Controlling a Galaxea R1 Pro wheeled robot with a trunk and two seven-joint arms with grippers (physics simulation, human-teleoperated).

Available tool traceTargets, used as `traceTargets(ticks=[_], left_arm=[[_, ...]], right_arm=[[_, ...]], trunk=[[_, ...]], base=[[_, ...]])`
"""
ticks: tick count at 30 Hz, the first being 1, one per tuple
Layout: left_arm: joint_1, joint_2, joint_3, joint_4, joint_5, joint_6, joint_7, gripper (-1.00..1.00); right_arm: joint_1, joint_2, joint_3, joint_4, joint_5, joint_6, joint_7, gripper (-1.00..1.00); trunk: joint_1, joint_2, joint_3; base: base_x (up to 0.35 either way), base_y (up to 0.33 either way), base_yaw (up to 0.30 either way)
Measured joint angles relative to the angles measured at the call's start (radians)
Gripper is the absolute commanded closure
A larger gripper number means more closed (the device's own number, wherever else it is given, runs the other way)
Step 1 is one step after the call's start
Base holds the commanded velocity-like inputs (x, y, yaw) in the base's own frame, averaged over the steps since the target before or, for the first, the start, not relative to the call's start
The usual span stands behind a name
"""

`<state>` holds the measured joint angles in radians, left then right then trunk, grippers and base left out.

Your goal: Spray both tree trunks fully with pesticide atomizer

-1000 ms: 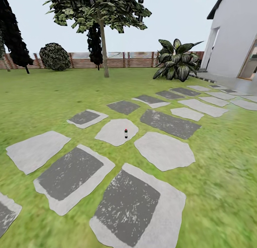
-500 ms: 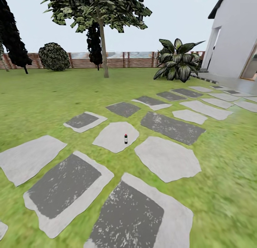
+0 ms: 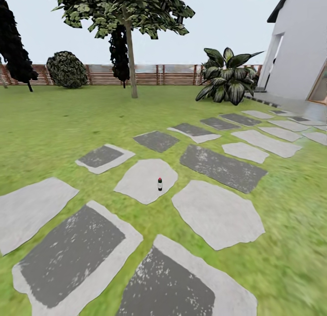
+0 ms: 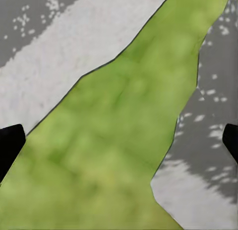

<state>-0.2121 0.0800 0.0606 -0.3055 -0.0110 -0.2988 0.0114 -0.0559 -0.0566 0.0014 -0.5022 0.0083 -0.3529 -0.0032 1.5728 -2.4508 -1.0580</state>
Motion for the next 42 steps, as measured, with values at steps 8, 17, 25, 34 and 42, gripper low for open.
traceTargets(ticks=[8, 17, 25, 34, 42], left_arm=[[0.0, 0.0, 0.0, -0.001, 0.0, 0.0, 0.0, -1.0], [0.0, 0.0, 0.0, -0.001, 0.0, 0.0, 0.0, -1.0], [0.001, 0.0, 0.0, -0.001, 0.0, 0.0, 0.0, -1.0], [0.0, 0.0, 0.0, -0.001, 0.0, 0.0, 0.0, -1.0], [0.0, 0.0, 0.0, -0.001, 0.001, 0.0, 0.0, -1.0]], right_arm=[[0.0, 0.0, 0.0, 0.0, 0.0, 0.0, 0.0, -1.0], [0.0, 0.0, 0.0, 0.0, 0.0, 0.0, -0.001, -1.0], [0.0, 0.0, 0.0, 0.0, 0.0, 0.0, 0.0, -1.0], [0.0, 0.0, 0.0, -0.001, 0.0, 0.0, 0.0, -1.0], [0.0, 0.0, 0.0, 0.0, 0.0, 0.0, 0.0, -1.0]], trunk=[[0.0, 0.0, 0.0], [0.0, 0.0, 0.0], [0.0, 0.0, 0.0], [0.0, 0.0, 0.0], [0.0, 0.0, 0.005]], base=[[0.337, 0.0, 0.0], [0.337, 0.0, 0.0], [0.337, 0.0, 0.0], [0.335, 0.074, -0.008], [0.273, 0.21, -0.193]])
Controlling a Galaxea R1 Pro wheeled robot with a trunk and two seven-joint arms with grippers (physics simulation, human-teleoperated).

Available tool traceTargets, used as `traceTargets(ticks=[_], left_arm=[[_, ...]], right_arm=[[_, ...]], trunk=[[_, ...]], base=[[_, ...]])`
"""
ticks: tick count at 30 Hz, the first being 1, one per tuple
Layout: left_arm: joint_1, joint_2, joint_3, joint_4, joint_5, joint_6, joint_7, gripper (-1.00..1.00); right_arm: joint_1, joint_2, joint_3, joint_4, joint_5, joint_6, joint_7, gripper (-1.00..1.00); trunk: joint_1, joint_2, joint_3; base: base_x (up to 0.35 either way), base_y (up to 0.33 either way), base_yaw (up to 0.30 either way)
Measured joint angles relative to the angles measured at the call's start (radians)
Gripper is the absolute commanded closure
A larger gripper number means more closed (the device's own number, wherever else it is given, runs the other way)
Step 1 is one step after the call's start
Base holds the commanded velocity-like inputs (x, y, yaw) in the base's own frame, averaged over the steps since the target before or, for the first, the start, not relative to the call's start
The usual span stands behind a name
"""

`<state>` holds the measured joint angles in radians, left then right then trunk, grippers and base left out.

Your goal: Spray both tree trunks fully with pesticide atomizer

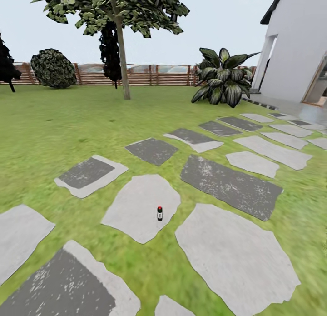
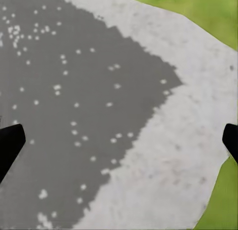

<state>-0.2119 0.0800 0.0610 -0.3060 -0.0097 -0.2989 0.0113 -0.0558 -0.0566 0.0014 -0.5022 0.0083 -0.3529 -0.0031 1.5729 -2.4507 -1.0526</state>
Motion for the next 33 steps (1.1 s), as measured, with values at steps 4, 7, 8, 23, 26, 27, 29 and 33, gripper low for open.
traceTargets(ticks=[4, 7, 8, 23, 26, 27, 29, 33], left_arm=[[-0.001, 0.0, 0.0, 0.0, 0.0, 0.0, 0.0, -1.0], [-0.001, 0.0, 0.0, 0.0, 0.0, 0.0, 0.0, -1.0], [-0.001, 0.0, 0.0, 0.0, 0.0, 0.0, 0.0, -1.0], [0.0, 0.0, 0.0, 0.0, 0.0, 0.0, 0.0, -1.0], [-0.001, 0.0, 0.0, 0.0, 0.0, 0.0, 0.0, -1.0], [0.0, 0.0, 0.0, 0.0, 0.0, 0.0, 0.0, -1.0], [-0.001, 0.0, 0.0, 0.0, 0.0, 0.0, 0.0, -1.0], [0.0, 0.0, 0.0, 0.0, 0.0, 0.0, 0.0, -1.0]], right_arm=[[0.0, 0.0, 0.0, 0.0, 0.0, 0.0, 0.0, -1.0], [0.0, 0.0, 0.0, 0.0, 0.0, 0.0, 0.0, -1.0], [0.0, 0.0, 0.0, 0.0, 0.0, 0.0, 0.0, -1.0], [0.0, 0.0, 0.0, 0.0, 0.0, 0.0, 0.0, -1.0], [0.0, 0.0, 0.0, 0.0, 0.0, 0.0, 0.0, -1.0], [0.0, 0.0, 0.0, 0.0, 0.0, 0.0, 0.0, -1.0], [0.0, 0.0, 0.0, 0.0, 0.0, 0.0, 0.0, -1.0], [0.0, 0.0, 0.0, 0.0, 0.0, 0.0, 0.0, -1.0]], trunk=[[0.0, 0.0, 0.003], [0.0, 0.0, 0.006], [0.0, 0.0, 0.007], [0.0, 0.0, 0.019], [0.0, 0.0, 0.022], [0.0, 0.0, 0.022], [0.0, 0.0, 0.024], [0.0, 0.0, 0.027]], base=[[0.218, 0.253, -0.219], [0.185, 0.278, -0.219], [0.18, 0.283, -0.219], [0.176, 0.288, -0.219], [0.176, 0.289, -0.219], [0.176, 0.29, -0.22], [0.175, 0.291, -0.22], [0.161, 0.297, -0.223]])
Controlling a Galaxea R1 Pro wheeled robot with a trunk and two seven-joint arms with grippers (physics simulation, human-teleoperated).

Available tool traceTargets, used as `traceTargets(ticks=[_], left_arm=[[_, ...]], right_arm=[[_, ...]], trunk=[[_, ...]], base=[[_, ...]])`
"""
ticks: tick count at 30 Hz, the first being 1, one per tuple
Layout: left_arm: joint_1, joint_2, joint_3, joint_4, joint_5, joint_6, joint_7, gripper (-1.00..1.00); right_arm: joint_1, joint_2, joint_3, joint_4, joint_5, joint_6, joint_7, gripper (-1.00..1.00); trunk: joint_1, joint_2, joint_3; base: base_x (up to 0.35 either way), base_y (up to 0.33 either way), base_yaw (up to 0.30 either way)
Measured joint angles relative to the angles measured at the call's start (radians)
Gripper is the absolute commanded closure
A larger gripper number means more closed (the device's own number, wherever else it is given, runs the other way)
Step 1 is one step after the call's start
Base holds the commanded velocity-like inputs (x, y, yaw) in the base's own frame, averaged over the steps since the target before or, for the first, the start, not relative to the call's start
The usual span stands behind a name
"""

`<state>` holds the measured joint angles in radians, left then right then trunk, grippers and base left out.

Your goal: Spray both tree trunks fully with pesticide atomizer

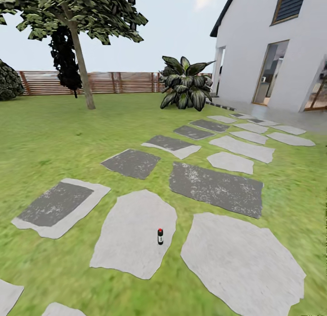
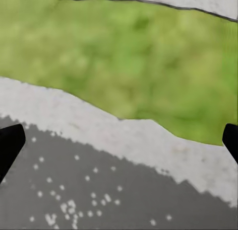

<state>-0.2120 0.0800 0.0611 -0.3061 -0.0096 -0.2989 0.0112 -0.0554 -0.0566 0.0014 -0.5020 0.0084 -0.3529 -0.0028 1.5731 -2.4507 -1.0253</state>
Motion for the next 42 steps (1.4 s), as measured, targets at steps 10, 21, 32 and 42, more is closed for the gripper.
traceTargets(ticks=[10, 21, 32, 42], left_arm=[[0.0, 0.0, 0.0, 0.0, 0.0, 0.0, 0.0, -1.0], [0.0, 0.0, 0.0, 0.0, 0.0, 0.0, 0.0, -1.0], [0.0, 0.0, 0.0, 0.0, 0.0, 0.0, 0.0, -1.0], [0.0, 0.0, 0.0, 0.0, 0.0, 0.0, 0.0, -1.0]], right_arm=[[0.0, 0.0, 0.0, 0.0, -0.002, 0.0, 0.005, -1.0], [0.0, 0.0, 0.0, 0.0, -0.003, 0.001, 0.006, -1.0], [0.0, 0.0, 0.0, 0.0, -0.002, 0.001, 0.006, -1.0], [0.0, 0.0, 0.0, 0.0, -0.002, 0.002, 0.006, -1.0]], trunk=[[0.0, 0.0, 0.006], [0.0, 0.0, 0.007], [0.0, 0.0, 0.007], [0.0, 0.0, 0.007]], base=[[0.096, 0.307, -0.249], [0.085, 0.308, -0.278], [0.033, 0.309, -0.28], [0.0, 0.309, -0.28]])
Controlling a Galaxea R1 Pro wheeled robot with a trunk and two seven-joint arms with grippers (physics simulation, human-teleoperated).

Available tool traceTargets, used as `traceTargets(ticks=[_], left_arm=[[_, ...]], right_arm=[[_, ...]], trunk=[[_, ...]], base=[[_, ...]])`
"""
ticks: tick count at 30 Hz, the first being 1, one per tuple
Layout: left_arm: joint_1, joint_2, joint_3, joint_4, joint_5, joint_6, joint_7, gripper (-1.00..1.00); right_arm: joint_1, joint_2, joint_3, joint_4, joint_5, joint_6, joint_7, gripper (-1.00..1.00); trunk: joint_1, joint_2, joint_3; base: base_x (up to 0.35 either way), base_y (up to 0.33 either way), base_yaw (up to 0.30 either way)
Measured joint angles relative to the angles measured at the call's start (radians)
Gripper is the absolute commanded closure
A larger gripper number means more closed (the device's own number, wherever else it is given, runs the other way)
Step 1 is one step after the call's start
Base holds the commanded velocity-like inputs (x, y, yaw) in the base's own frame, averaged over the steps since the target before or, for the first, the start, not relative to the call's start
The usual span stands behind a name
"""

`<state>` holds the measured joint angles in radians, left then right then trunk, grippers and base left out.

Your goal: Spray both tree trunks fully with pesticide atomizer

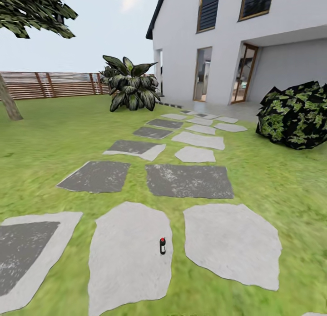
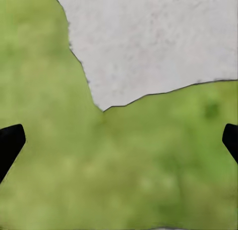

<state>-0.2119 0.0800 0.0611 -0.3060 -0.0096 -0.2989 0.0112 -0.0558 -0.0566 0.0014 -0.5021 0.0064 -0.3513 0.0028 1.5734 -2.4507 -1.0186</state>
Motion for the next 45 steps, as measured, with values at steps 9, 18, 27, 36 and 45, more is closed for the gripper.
traceTargets(ticks=[9, 18, 27, 36, 45], left_arm=[[0.0, 0.0, 0.0, 0.0, 0.0, 0.0, 0.0, -1.0], [-0.001, 0.0, 0.0, 0.0, 0.0, 0.0, 0.0, -1.0], [0.0, 0.0, 0.0, 0.0, 0.0, 0.0, 0.0, -1.0], [0.0, 0.0, 0.0, 0.0, 0.0, 0.0, 0.0, -1.0], [0.0, 0.0, 0.0, 0.0, 0.0, 0.0, 0.0, -1.0]], right_arm=[[0.0, 0.0, 0.0, 0.0, 0.0, 0.0, 0.0, -1.0], [0.0, 0.0, 0.0, 0.0, -0.001, 0.0, 0.0, -1.0], [0.001, 0.0, 0.0, 0.0, -0.001, 0.0, 0.0, -1.0], [0.0, 0.0, 0.0, 0.0, -0.001, 0.0, 0.0, -1.0], [0.001, 0.0, 0.0, 0.0, -0.001, 0.0, 0.0, -1.0]], trunk=[[0.0, 0.0, 0.0], [0.0, 0.0, 0.0], [0.0, 0.0, 0.0], [0.0, 0.0, 0.0], [0.0, 0.0, 0.0]], base=[[0.0, 0.309, -0.28], [0.0, 0.309, -0.28], [0.0, 0.309, -0.28], [0.0, 0.309, -0.28], [0.003, 0.309, -0.28]])
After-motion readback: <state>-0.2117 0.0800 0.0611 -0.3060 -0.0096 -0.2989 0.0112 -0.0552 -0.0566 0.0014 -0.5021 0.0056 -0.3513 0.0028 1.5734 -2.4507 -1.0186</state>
